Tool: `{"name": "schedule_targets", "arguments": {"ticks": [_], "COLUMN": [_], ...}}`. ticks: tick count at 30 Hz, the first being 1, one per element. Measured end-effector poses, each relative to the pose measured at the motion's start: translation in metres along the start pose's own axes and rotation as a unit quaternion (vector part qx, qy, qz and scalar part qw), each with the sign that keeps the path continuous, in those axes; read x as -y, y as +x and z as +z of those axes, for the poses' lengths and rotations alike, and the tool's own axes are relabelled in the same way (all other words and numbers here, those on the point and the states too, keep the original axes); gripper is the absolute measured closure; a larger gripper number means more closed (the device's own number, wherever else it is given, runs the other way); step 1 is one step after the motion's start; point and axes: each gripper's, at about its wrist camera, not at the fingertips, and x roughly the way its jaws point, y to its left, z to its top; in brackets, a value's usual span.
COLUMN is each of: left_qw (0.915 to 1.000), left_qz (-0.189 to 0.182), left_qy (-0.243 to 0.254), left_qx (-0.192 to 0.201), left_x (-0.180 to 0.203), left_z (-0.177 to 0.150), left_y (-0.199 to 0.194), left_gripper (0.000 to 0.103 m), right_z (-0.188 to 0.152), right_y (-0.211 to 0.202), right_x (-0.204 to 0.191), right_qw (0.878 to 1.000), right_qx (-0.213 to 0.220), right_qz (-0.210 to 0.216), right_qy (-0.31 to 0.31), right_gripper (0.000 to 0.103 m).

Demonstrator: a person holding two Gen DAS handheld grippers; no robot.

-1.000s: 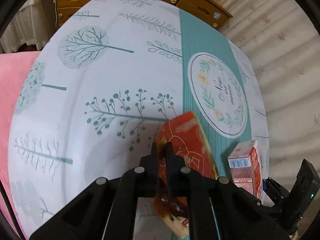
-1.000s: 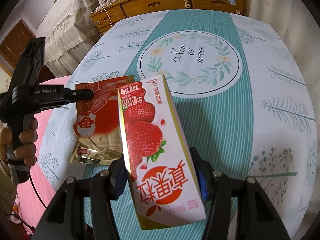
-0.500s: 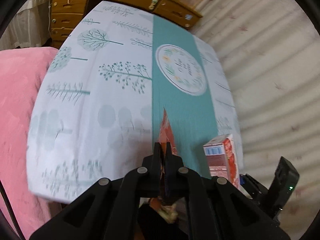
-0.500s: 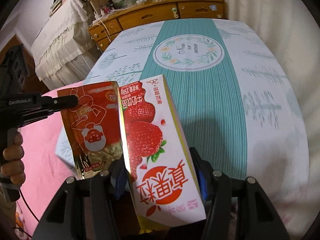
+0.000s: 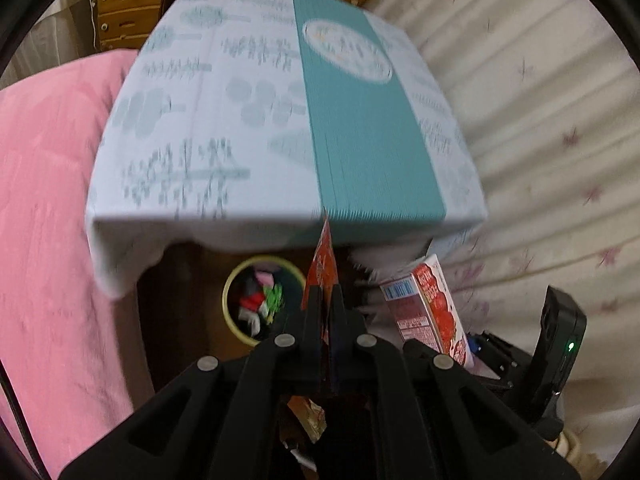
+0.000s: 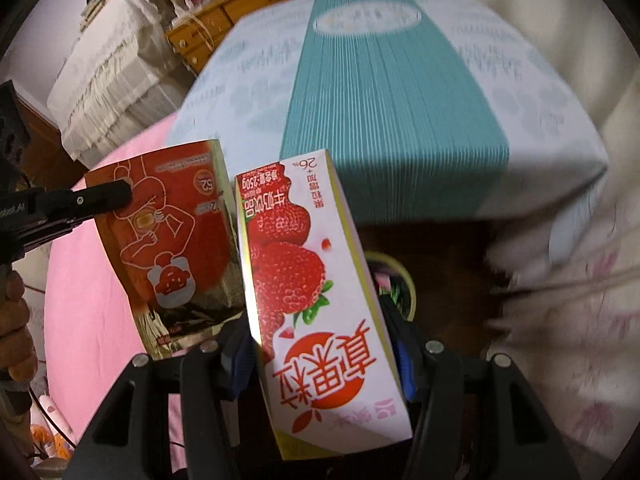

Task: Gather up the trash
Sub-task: 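Lower both tools over the bin and open them to drop pouch and carton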

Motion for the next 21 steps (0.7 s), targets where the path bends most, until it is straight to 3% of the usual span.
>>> {"name": "schedule_targets", "arguments": {"ticks": [8, 15, 21], "left_qw": [0.9982, 0.9942, 0.9931], "left_qz": [0.024, 0.071, 0.095], "left_qy": [-0.019, -0.018, 0.006], "left_qx": [-0.052, -0.078, -0.069], "left_x": [-0.012, -0.035, -0.051], "left_z": [-0.041, -0.061, -0.073], "left_y": [0.087, 0.217, 0.312], "left_gripper": [0.102, 0.102, 0.101], "right_z": [-0.043, -0.068, -0.076], "right_y": [0.06, 0.169, 0.264], "right_x": [0.026, 0.078, 0.115], "right_qw": [0.998, 0.993, 0.991], "right_qx": [-0.065, -0.098, -0.115], "right_qz": [-0.009, -0.024, -0.024], "right_qy": [0.025, 0.057, 0.064], "right_gripper": [0.047, 0.047, 0.047]}}
